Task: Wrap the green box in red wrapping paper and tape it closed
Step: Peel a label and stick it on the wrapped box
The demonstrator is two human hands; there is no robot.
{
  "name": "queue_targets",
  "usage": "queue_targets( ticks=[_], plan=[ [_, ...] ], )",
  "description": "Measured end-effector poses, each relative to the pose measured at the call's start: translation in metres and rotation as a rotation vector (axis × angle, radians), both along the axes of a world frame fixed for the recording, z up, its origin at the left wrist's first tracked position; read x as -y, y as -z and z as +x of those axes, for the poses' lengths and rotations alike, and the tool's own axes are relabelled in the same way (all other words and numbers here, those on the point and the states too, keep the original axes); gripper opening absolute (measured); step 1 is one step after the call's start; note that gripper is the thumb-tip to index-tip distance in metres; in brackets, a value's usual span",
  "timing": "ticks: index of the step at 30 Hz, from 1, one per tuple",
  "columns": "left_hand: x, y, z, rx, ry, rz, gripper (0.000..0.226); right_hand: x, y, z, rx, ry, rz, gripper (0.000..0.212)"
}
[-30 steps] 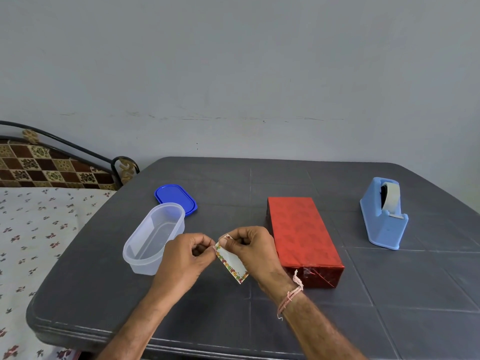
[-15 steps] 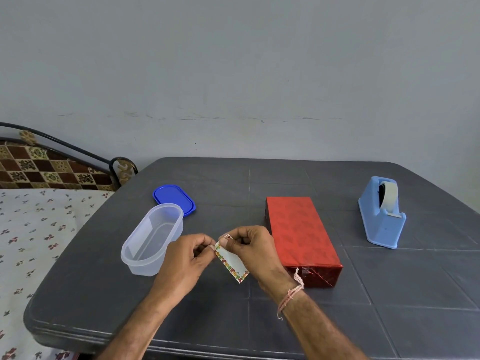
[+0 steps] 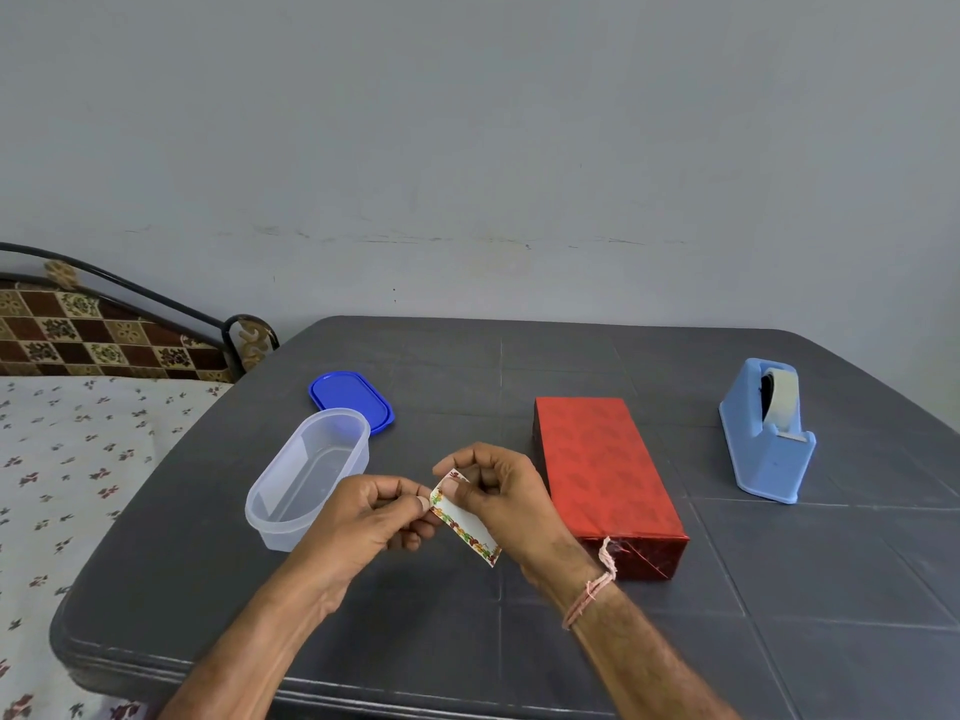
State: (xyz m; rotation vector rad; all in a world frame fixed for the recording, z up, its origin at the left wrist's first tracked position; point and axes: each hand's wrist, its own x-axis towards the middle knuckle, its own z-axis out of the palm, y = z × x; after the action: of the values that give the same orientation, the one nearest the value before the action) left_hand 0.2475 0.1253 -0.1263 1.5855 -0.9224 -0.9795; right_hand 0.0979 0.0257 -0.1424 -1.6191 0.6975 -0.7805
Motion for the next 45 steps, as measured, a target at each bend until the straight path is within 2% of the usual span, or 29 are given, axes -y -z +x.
queue_targets(
  ticks=[3,7,9,11,16,18,24,32,40,45],
  plan=[
    [0.000,-0.002,0.003,0.079,0.022,0.015,0.021,-0.001,-0.001,0.000,-0.004,-0.024,-0.019,0.017],
    [-0.001,-0.005,0.007,0.355,0.073,0.024,0.016,-0.001,0.001,0.001,-0.036,-0.025,-0.063,0.023],
    [-0.001,-0.007,0.008,0.418,0.102,0.038,0.015,-0.002,0.001,0.001,-0.047,-0.029,-0.082,0.024],
    [-0.001,-0.009,0.010,0.354,0.116,0.047,0.015,-0.003,0.000,0.000,-0.044,-0.047,-0.084,0.023],
    [-0.003,-0.011,0.009,-0.102,0.105,0.057,0.019,-0.002,-0.005,-0.005,0.001,-0.093,-0.025,0.030],
    [-0.004,-0.011,0.008,-0.172,0.081,0.048,0.020,0.000,-0.005,-0.007,-0.002,-0.078,-0.020,0.029],
    [-0.004,-0.014,0.006,-0.173,0.025,0.031,0.016,-0.001,-0.004,-0.006,0.045,-0.038,0.011,0.023],
    [-0.003,-0.013,0.003,-0.023,0.049,0.052,0.007,0.000,-0.003,-0.005,0.010,-0.010,-0.033,0.022],
    [-0.001,-0.009,0.000,0.050,0.036,0.069,0.014,0.000,0.000,-0.009,-0.064,-0.020,-0.118,0.021],
    [-0.003,-0.011,0.002,-0.040,0.079,0.072,0.015,0.001,0.002,-0.010,-0.048,-0.086,-0.138,0.018]
  ],
)
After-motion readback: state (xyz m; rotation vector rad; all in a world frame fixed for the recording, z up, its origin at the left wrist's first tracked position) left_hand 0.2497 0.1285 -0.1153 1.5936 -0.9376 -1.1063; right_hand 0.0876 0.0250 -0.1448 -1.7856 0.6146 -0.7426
